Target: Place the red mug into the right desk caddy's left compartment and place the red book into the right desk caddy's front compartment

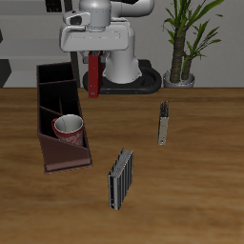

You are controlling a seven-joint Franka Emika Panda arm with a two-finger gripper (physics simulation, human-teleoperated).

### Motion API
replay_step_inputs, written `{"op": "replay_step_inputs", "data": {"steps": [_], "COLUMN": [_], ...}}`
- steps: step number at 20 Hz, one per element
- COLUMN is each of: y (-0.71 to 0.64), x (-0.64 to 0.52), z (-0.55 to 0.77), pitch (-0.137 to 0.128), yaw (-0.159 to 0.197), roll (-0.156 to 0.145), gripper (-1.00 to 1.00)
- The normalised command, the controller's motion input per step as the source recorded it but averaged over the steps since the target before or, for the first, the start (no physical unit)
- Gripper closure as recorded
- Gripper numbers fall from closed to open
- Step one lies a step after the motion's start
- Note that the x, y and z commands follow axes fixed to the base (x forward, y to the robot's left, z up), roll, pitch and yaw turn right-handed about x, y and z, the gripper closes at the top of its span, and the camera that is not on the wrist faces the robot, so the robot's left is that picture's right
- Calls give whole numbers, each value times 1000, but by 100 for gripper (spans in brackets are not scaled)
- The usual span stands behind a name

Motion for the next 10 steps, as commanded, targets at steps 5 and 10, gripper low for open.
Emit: {"op": "replay_step_inputs", "data": {"steps": [5, 10], "y": [-379, -285], "x": [-96, -127], "z": [-112, -94], "pitch": [20, 9], "yaw": [103, 66], "roll": [-51, -49], "gripper": [100, 100]}}
